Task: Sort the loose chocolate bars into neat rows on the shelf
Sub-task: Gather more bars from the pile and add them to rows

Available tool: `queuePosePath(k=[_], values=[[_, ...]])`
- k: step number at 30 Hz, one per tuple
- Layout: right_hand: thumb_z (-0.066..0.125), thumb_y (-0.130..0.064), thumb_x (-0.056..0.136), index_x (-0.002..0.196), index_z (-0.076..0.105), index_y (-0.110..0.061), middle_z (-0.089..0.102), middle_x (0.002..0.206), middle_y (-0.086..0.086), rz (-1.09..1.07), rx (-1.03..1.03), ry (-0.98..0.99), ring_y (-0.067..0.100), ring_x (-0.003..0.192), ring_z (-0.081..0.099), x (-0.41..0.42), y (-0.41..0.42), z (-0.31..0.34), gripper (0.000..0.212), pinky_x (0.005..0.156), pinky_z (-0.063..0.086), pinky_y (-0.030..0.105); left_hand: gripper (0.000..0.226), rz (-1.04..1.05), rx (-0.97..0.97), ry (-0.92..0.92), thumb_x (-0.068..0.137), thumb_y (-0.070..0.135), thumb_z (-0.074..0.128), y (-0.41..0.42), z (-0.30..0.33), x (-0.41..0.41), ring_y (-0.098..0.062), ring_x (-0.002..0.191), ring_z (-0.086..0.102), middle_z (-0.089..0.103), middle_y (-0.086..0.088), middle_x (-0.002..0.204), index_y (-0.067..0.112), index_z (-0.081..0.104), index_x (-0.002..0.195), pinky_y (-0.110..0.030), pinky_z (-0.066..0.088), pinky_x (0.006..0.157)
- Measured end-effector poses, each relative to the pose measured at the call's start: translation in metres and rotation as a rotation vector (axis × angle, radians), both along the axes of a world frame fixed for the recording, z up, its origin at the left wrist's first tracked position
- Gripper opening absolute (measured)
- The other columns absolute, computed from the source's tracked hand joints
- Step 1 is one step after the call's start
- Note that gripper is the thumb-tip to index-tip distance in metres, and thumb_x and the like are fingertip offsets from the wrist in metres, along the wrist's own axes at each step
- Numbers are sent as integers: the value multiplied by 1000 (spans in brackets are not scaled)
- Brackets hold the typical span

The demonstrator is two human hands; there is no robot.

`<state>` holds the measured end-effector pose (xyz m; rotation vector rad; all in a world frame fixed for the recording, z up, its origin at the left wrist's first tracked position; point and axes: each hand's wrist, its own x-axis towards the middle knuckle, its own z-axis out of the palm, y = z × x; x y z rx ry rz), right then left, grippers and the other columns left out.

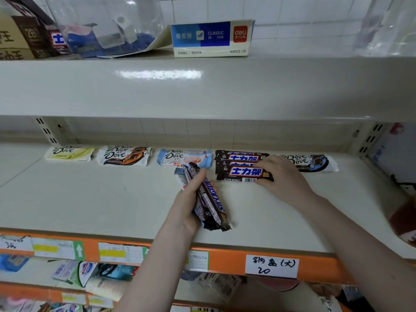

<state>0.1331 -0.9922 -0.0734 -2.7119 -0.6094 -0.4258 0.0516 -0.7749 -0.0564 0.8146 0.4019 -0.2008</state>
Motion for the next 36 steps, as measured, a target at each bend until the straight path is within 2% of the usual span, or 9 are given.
queuePosePath(k=[3, 9, 12, 16, 21, 24, 28, 32, 36], values=[[69, -25, 78, 116, 60, -17, 58, 112, 3, -1, 0, 9, 24, 105, 50, 1, 2, 0, 40, 87, 32, 31, 32, 25, -119, 5, 84, 45, 61, 3, 1, 1, -20, 70, 60, 65, -9, 70, 13, 61, 90, -32, 51, 70], [65, -29, 81, 119, 58, -19, 58, 113, 2, -8, 20, -2, 21, 106, 47, -4, 5, 5, 40, 85, 30, 27, 33, -20, -126, -50, 89, 39, 52, 4, -2, 1, -22, 64, 61, 64, -9, 69, 7, 60, 90, -32, 51, 67], [63, -30, 83, 118, 59, -21, 59, 112, -1, -2, 149, 6, 17, 105, 49, -15, 11, 13, 36, 82, 30, 24, 33, -23, -122, -83, 87, 40, 54, 2, -3, 1, -22, 65, 63, 65, -8, 69, 7, 60, 89, -32, 52, 68], [62, -33, 83, 113, 61, -30, 61, 104, -9, 58, 375, 182, 7, 97, 56, -39, 21, 19, 30, 82, 43, 26, 49, -12, -160, -153, 74, 36, 64, 0, -5, 0, -26, 79, 59, 64, -11, 83, 7, 56, 112, -39, 50, 78], [61, -33, 83, 109, 60, -36, 62, 99, -20, 136, 504, 411, -4, 96, 58, -66, 35, 15, 26, 83, 44, 18, 42, 22, -211, -203, 75, 37, 64, -5, -3, 0, -22, 87, 60, 63, -9, 90, 8, 61, 105, -37, 46, 89], [59, -27, 86, 109, 60, -37, 64, 102, -22, 208, 590, 503, -8, 95, 59, -74, 42, 16, 25, 78, 46, 12, 34, 25, -242, -216, 81, 37, 59, -9, -3, 2, -18, 79, 67, 70, -5, 85, 9, 67, 98, -34, 52, 77], [63, -25, 83, 109, 62, -34, 67, 104, -16, 228, 695, 591, -4, 96, 61, -77, 41, 20, 27, 76, 47, 16, 32, -4, -254, -255, 74, 37, 63, -11, -5, 1, -21, 77, 65, 70, -7, 83, 9, 70, 89, -35, 52, 79], [72, -24, 75, 98, 63, -45, 70, 90, -21, 221, 690, 545, -6, 87, 62, -79, 37, 24, 33, 78, 47, 17, 25, -48, -220, -263, 73, 35, 66, -13, -5, -1, -23, 70, 69, 71, -8, 79, 12, 75, 77, -35, 57, 65], [72, -16, 75, 87, 60, -48, 65, 74, -33, 229, 666, 471, -13, 65, 57, -80, 35, 28, 36, 53, 40, 1, 19, -19, -137, -248, 77, 25, 65, -10, -3, -2, -25, 70, 70, 71, -11, 79, 10, 67, 88, -39, 58, 68]])
